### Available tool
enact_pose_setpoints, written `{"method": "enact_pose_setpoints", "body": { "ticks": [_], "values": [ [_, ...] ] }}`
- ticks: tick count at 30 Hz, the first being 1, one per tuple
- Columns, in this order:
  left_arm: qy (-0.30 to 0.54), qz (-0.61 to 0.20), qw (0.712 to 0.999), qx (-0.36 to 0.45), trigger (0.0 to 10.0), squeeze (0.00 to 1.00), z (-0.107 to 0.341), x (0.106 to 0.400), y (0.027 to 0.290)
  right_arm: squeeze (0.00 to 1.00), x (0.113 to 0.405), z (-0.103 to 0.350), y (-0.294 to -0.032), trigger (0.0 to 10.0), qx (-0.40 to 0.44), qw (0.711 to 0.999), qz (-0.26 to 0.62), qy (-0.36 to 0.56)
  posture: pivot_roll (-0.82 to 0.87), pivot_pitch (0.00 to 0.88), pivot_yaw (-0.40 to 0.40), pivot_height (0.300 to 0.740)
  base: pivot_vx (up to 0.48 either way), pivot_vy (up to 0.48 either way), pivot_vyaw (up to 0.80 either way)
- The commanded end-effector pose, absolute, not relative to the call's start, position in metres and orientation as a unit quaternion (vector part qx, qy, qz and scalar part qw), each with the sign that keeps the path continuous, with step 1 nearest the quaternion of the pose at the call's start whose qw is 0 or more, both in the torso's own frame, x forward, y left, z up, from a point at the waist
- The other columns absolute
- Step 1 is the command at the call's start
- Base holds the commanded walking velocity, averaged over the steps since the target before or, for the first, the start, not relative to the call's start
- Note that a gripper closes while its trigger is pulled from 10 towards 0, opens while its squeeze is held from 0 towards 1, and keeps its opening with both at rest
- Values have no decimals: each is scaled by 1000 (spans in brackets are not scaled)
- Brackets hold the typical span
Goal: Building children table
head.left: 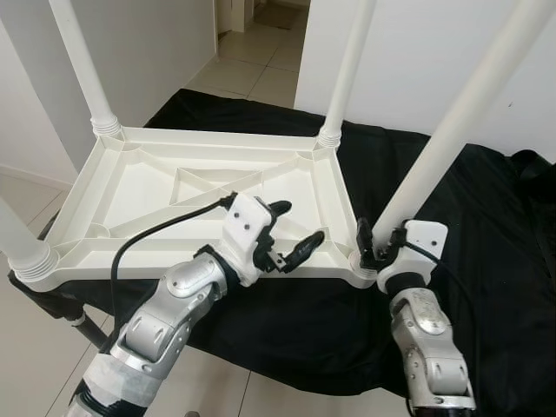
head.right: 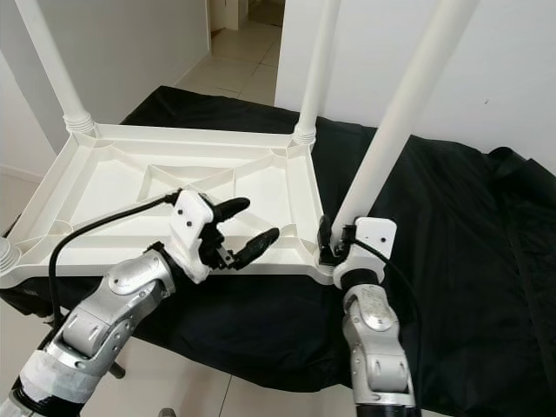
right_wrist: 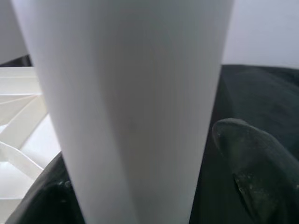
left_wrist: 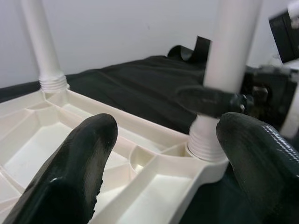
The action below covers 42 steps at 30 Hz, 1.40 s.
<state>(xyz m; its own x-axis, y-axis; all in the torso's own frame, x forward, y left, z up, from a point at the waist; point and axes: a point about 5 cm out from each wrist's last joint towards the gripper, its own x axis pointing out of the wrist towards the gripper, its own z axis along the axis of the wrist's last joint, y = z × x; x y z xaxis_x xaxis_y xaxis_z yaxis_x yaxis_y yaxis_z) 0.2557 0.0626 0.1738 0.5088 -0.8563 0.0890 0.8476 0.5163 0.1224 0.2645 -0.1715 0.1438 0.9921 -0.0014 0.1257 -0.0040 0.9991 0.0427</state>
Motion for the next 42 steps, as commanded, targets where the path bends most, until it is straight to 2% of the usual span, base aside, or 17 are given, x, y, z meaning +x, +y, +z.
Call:
{"method": "enact_pose_setpoints", "body": {
  "ticks": [1, 4, 5, 15, 21, 26, 28, 31, 32, 33, 34, 35, 36, 37, 40, 41, 42],
  "values": [
    [-64, -545, 834, 46, 10000, 0, 170, 245, 56, 1000, 265, 143, -178, 10000, 26, 997, 30, -70, -25, 0, -70, 740, 0, 0, 0],
    [-57, -548, 833, 50, 10000, 0, 164, 243, 55, 1000, 265, 145, -179, 10000, 30, 993, 83, -81, -27, 0, -70, 740, 0, 0, 0],
    [-54, -546, 834, 51, 10000, 0, 163, 243, 55, 0, 265, 145, -180, 10000, 33, 991, 104, -81, -27, 0, -71, 740, 0, 0, 0],
    [-44, -537, 840, 53, 10000, 0, 160, 244, 54, 0, 268, 141, -186, 10000, 18, 976, 206, -72, -25, 0, -62, 740, 0, 0, 0],
    [-25, -530, 846, 54, 10000, 0, 158, 245, 55, 0, 282, 136, -201, 10000, -25, 962, 267, -55, -13, 0, -46, 740, 0, 0, 0],
    [-11, -534, 843, 57, 10000, 0, 156, 245, 54, 0, 287, 134, -202, 10000, -24, 958, 283, -47, -5, 0, -48, 740, 0, 0, 0],
    [5, -543, 838, 61, 10000, 0, 153, 244, 53, 0, 291, 131, -201, 8471, -37, 951, 304, -40, -8, 0, -46, 740, 0, 0, 0],
    [10, -546, 836, 58, 10000, 0, 152, 244, 51, 0, 294, 131, -199, 8588, -42, 945, 323, -35, -6, 0, -46, 740, 0, 0, 0],
    [9, -546, 836, 57, 10000, 0, 152, 245, 51, 0, 298, 129, -198, 6275, -46, 942, 331, -32, -8, 0, -43, 740, 0, 0, 0],
    [3, -545, 837, 58, 10000, 0, 153, 245, 50, 0, 300, 128, -196, 6510, -47, 939, 338, -30, -6, 0, -43, 740, 0, 0, 0],
    [-3, -544, 837, 63, 10000, 0, 154, 246, 49, 0, 303, 126, -195, 7255, -44, 936, 348, -27, -6, 0, -43, 740, 0, 0, 0],
    [-3, -544, 837, 63, 10000, 0, 154, 246, 49, 0, 303, 126, -195, 7255, -44, 936, 348, -27, -6, 0, -43, 740, 0, 0, 0],
    [-3, -544, 837, 64, 10000, 0, 154, 246, 48, 0, 305, 125, -194, 5725, -43, 936, 348, -27, -6, 0, -41, 740, 0, 0, 0],
    [-2, -544, 837, 64, 10000, 0, 155, 247, 48, 0, 308, 124, -193, 4784, -46, 937, 346, -27, -6, 0, -40, 740, 0, 0, 0],
    [-2, -544, 837, 64, 10000, 0, 155, 248, 48, 0, 309, 124, -193, 4784, -48, 937, 345, -27, -6, 0, -40, 740, 0, 0, 0],
    [-2, -543, 837, 63, 10000, 0, 156, 248, 48, 0, 309, 124, -193, 2745, -48, 937, 345, -27, -4, 0, -44, 740, 0, 0, 0],
    [-2, -543, 837, 63, 10000, 0, 156, 248, 48, 0, 309, 124, -193, 2745, -48, 937, 345, -27, -4, 0, -44, 740, 0, 0, 0]
  ]
}}
